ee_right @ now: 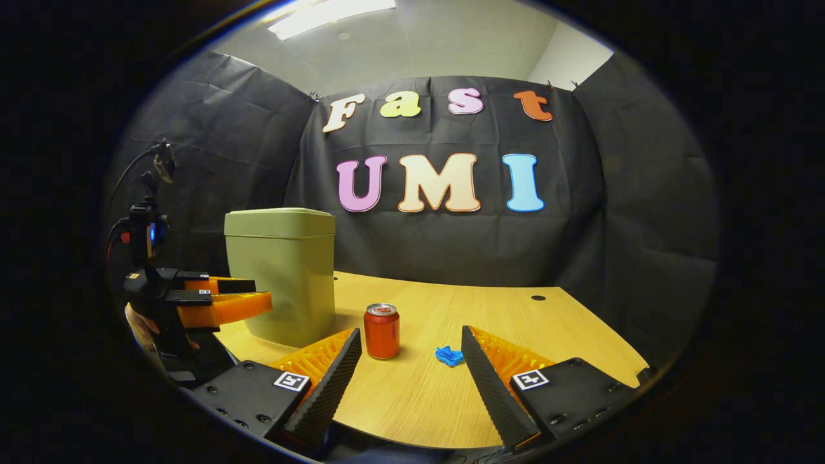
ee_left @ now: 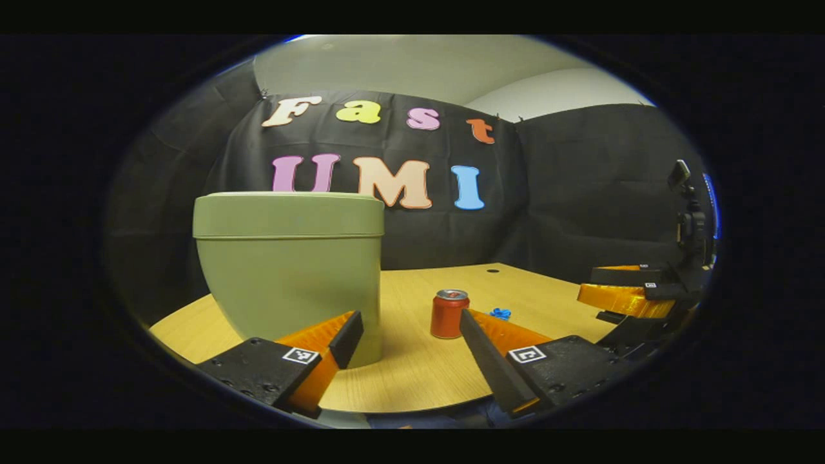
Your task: Press the lid of the desktop garbage bin to open it, pick up the crumpled paper on the desktop and throw it into the bin, then pick up the pop can on the desktop and drop it into the bin, and finally close the garbage bin lid.
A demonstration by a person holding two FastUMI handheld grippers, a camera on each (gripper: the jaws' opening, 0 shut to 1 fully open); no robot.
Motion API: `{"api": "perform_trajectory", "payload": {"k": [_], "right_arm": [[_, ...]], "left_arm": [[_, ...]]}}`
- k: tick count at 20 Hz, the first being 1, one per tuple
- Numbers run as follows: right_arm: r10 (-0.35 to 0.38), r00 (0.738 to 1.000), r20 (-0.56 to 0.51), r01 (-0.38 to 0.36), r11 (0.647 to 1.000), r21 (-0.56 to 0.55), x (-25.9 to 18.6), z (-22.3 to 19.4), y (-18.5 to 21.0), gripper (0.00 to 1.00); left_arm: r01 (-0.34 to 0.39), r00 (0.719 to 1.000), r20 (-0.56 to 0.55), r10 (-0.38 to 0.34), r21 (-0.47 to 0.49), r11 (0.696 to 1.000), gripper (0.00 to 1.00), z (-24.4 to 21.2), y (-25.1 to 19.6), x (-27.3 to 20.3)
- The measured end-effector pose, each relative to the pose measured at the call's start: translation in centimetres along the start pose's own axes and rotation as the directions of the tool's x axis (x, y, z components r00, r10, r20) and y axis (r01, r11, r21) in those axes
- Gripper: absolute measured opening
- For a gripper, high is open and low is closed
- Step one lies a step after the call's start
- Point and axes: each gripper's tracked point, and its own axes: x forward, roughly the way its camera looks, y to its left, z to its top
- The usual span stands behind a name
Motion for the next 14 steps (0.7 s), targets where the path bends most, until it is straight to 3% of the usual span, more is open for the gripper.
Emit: {"api": "perform_trajectory", "payload": {"k": [3, 6, 9, 11, 14], "right_arm": [[0.003, 1.000, 0.008, -0.003, 1.000, 0.010, -0.1, 0.2, 0.0, 0.98], [-0.002, 1.000, 0.015, 0.002, 1.000, 0.016, -0.1, 0.3, -0.4, 0.98], [0.007, 1.000, 0.009, -0.007, 1.000, 0.019, 0.1, 0.1, -0.3, 0.98], [0.011, 1.000, 0.009, -0.012, 1.000, 0.017, 0.2, 0.1, -0.2, 0.98], [0.020, 1.000, 0.001, -0.020, 1.000, 0.022, 0.4, -0.3, -0.1, 0.98]], "left_arm": [[-0.020, 1.000, 0.016, 0.020, -0.004, 1.000, 0.67, 0.6, 0.8, 0.1], [-0.037, 0.999, 0.018, 0.037, -0.004, 0.999, 0.57, 0.4, 1.5, 0.2], [-0.038, 0.999, 0.003, 0.038, -0.012, 0.999, 0.21, -0.2, 1.6, 0.5], [-0.036, 0.999, -0.008, 0.036, -0.029, 0.999, 0.07, -0.5, 1.8, 0.7], [-0.038, 0.999, -0.013, 0.038, -0.026, 0.999, 0.02, -0.3, 1.8, 0.4]]}}
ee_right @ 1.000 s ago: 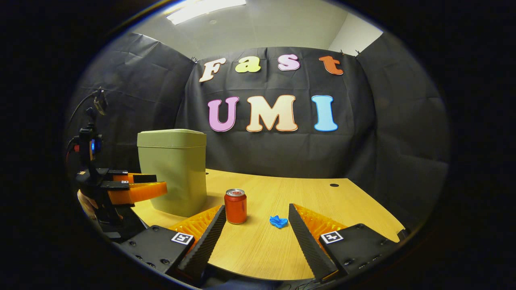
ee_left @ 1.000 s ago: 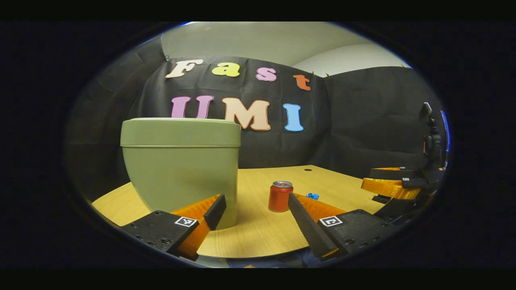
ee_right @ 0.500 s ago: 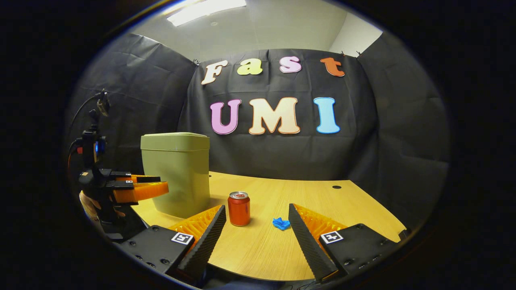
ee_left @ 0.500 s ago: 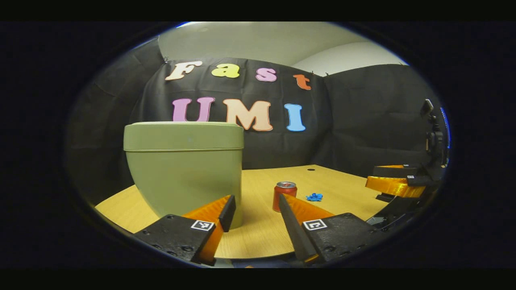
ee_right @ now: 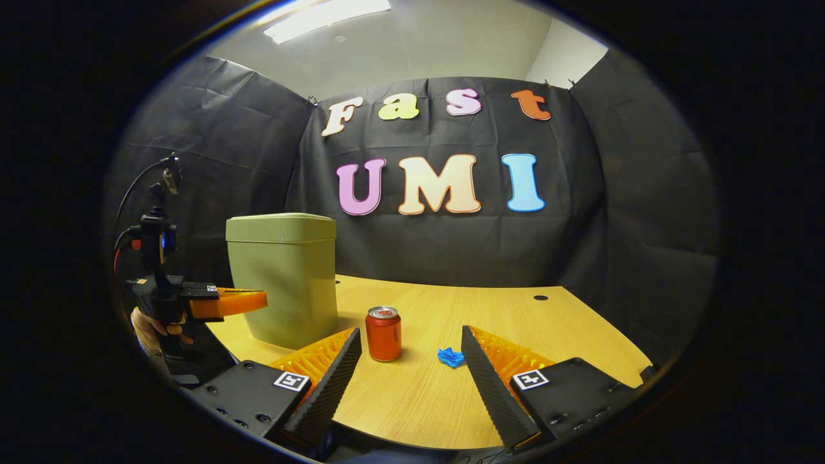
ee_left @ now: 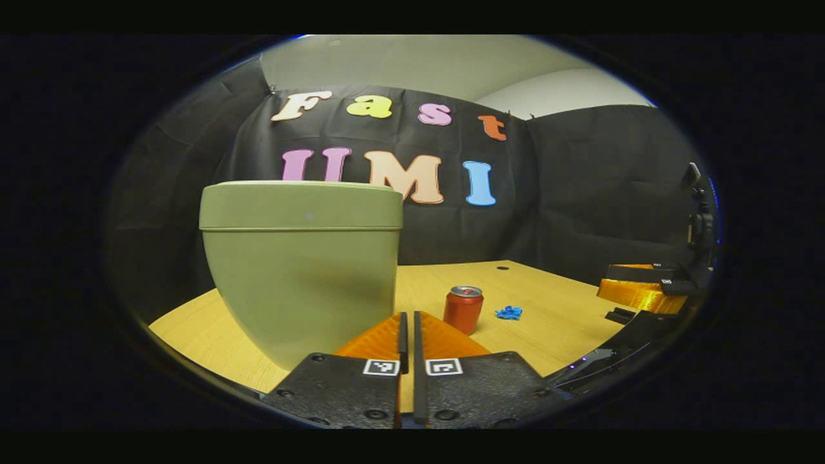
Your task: Press the lid of the desktop garbage bin to open it, pick up the crumpled paper on the desktop and throw it into the bin, then pick up the pop can on the desktop and drop it into the bin, and finally close the garbage bin lid.
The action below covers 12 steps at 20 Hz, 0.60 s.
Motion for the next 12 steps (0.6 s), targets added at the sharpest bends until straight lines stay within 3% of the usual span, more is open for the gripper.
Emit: {"api": "perform_trajectory", "payload": {"k": [12], "right_arm": [[0.014, 1.000, -0.017, -0.014, 1.000, 0.010, 0.0, -0.4, -0.4, 0.98]], "left_arm": [[0.001, 0.991, 0.135, -0.011, 0.074, 0.997, 0.00, 12.6, 1.6, -1.6]]}}
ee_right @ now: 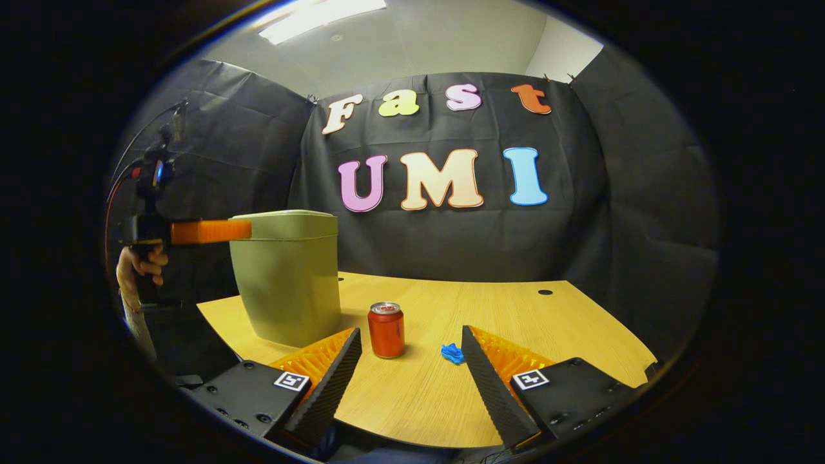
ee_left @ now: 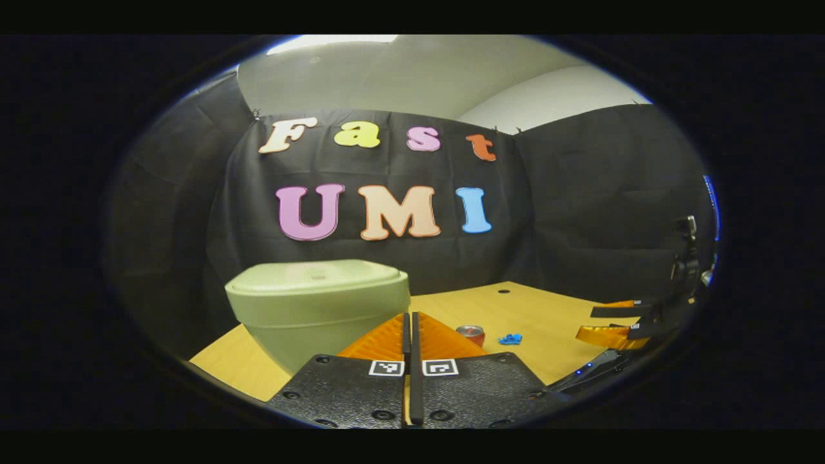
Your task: Press the lid of the desktop garbage bin to open it, pick up the crumpled paper on the desktop and throw it into the bin, then pick up the pop can on the desktop and drop it into the bin, and finally close the garbage bin lid.
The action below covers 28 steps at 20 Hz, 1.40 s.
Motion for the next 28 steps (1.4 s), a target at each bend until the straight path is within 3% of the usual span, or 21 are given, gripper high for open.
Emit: {"api": "perform_trajectory", "payload": {"k": [5, 10, 16, 25, 28], "right_arm": [[-0.017, 1.000, 0.012, 0.017, 1.000, 0.018, -0.4, 0.5, -1.0, 0.98], [-0.025, 1.000, 0.004, 0.025, 1.000, 0.012, -0.5, 0.3, -1.2, 0.98], [-0.026, 1.000, -0.002, 0.026, 1.000, 0.013, -0.7, 0.0, -1.3, 0.98], [-0.042, 0.999, 0.020, 0.042, 0.999, 0.000, -1.0, 0.8, -1.6, 1.00], [-0.054, 0.998, 0.028, 0.054, 0.999, -0.006, -1.3, 0.9, -2.0, 0.98]], "left_arm": [[-0.090, 0.993, 0.075, 0.086, 0.051, 0.995, 0.00, 4.4, 3.6, 0.7], [-0.178, 0.983, 0.051, 0.176, 0.054, 0.982, 0.00, 4.5, 7.3, 3.3], [-0.186, 0.982, -0.031, 0.187, 0.014, 0.982, 0.00, 1.2, 8.4, 4.7], [-0.179, 0.983, -0.006, 0.183, 0.155, 0.972, 0.00, 0.9, 8.2, 4.9], [-0.191, 0.982, 0.011, 0.191, 0.132, 0.973, 0.00, 1.5, 8.4, 4.8]]}}
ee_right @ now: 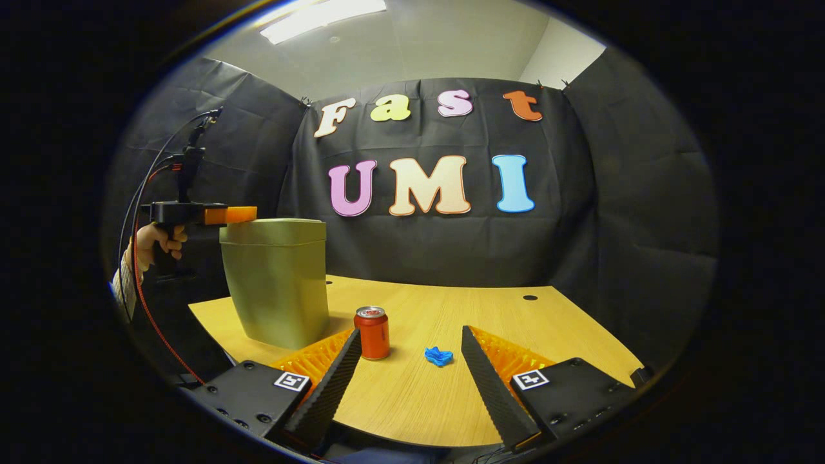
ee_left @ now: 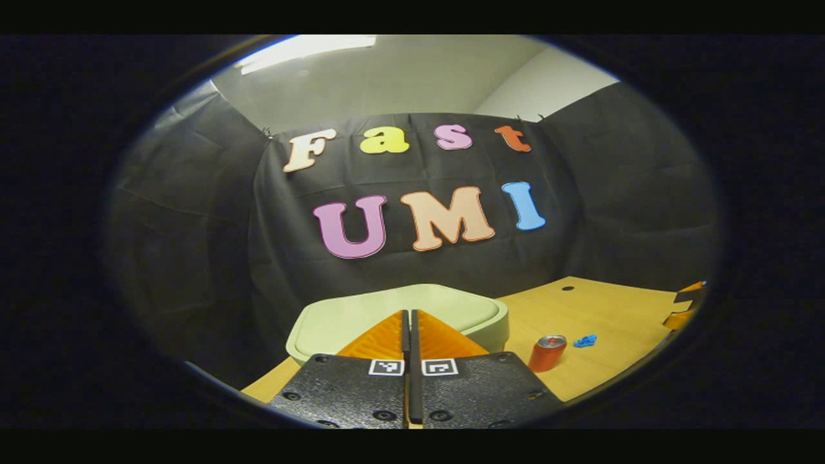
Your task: Press the lid of the desktop garbage bin to open it, pick up the crumpled paper on the desktop and throw it into the bin, then pick up the pop can on the desktop and drop it into the bin, and finally close the garbage bin lid.
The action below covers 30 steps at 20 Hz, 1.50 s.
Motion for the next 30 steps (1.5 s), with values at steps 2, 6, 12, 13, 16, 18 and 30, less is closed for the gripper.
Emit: {"api": "perform_trajectory", "payload": {"k": [2, 6, 12, 13, 16, 18, 30], "right_arm": [[-0.015, 1.000, 0.001, 0.015, 1.000, -0.004, 0.0, 0.1, -0.5, 0.98], [-0.022, 1.000, -0.006, 0.022, 1.000, -0.009, 0.0, -0.1, -0.6, 0.98], [0.003, 1.000, -0.003, -0.003, 1.000, -0.022, 0.0, -0.1, 0.5, 0.98], [0.006, 1.000, -0.003, -0.006, 1.000, -0.022, 0.2, -0.1, 0.6, 0.98], [0.017, 1.000, -0.010, -0.018, 1.000, -0.023, 0.4, -0.4, 0.9, 0.98], [0.019, 1.000, -0.012, -0.019, 1.000, -0.021, 0.6, -0.5, 1.0, 0.98], [0.038, 0.994, -0.099, -0.040, 0.999, -0.026, 3.2, -3.0, 1.7, 0.98]], "left_arm": [[-0.016, 1.000, 0.017, 0.016, 0.004, 1.000, 0.00, 0.6, 0.3, -0.1], [-0.040, 0.996, 0.077, 0.038, 0.029, 0.999, 0.00, 3.3, 0.6, -0.5], [-0.036, 0.982, 0.186, 0.030, 0.028, 0.999, 0.00, 6.8, 0.0, -2.9], [-0.020, 0.983, 0.183, 0.015, 0.024, 1.000, 0.00, 6.5, -0.4, -3.3], [0.016, 0.987, 0.162, -0.017, 0.004, 1.000, 0.00, 5.0, -1.6, -4.3], [0.046, 0.989, 0.144, -0.045, -0.009, 0.999, 0.00, 3.4, -2.6, -4.9], [0.207, 0.976, 0.076, -0.204, -0.048, 0.977, 0.05, -6.3, -8.9, -7.5]]}}
